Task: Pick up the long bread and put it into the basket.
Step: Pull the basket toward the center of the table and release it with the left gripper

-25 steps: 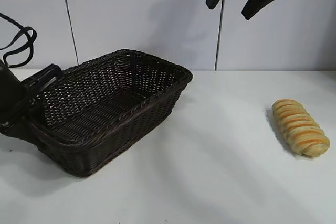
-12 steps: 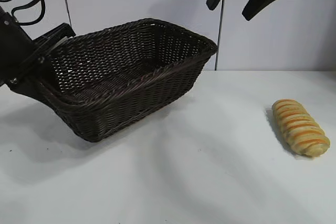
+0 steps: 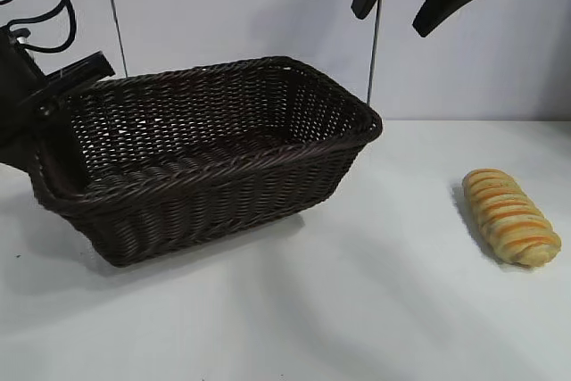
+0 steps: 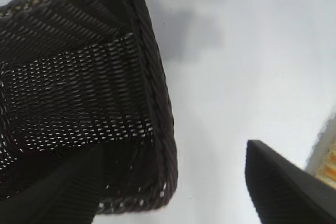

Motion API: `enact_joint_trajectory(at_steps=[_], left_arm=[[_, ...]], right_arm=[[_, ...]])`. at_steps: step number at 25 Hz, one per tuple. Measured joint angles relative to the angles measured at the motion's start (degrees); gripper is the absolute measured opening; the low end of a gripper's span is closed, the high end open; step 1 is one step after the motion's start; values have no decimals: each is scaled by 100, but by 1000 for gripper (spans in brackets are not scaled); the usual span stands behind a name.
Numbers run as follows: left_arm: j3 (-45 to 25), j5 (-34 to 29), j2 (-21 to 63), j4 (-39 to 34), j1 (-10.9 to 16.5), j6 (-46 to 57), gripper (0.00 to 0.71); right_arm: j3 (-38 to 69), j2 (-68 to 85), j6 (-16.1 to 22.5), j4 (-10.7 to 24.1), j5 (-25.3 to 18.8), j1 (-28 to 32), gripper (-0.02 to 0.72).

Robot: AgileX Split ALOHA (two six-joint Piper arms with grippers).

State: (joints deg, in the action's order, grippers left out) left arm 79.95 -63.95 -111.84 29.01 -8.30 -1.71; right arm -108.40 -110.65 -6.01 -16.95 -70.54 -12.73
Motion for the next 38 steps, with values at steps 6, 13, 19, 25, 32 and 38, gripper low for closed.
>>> enact_joint_trajectory(at_steps=[6,13,19,25,32,38], left_arm=[[688,-411,-468,-125,0,-815,101],[914,-426,-817,-364,0,-907,101],[960,-391,-1055,-371,0,-920,101],[978,-197,-1305,-357,0,-1030,101],[978,-182,-1307,-345,0,-1069,101],[996,-182,-1307,-252,0,-1080,237]], right_arm=[[0,0,1,0,0,0,539],[0,0,1,0,0,0,539],[0,0,1,0,0,0,539],[0,0,1,0,0,0,539],[0,0,1,0,0,0,539],[0,0,18,0,0,0,539]])
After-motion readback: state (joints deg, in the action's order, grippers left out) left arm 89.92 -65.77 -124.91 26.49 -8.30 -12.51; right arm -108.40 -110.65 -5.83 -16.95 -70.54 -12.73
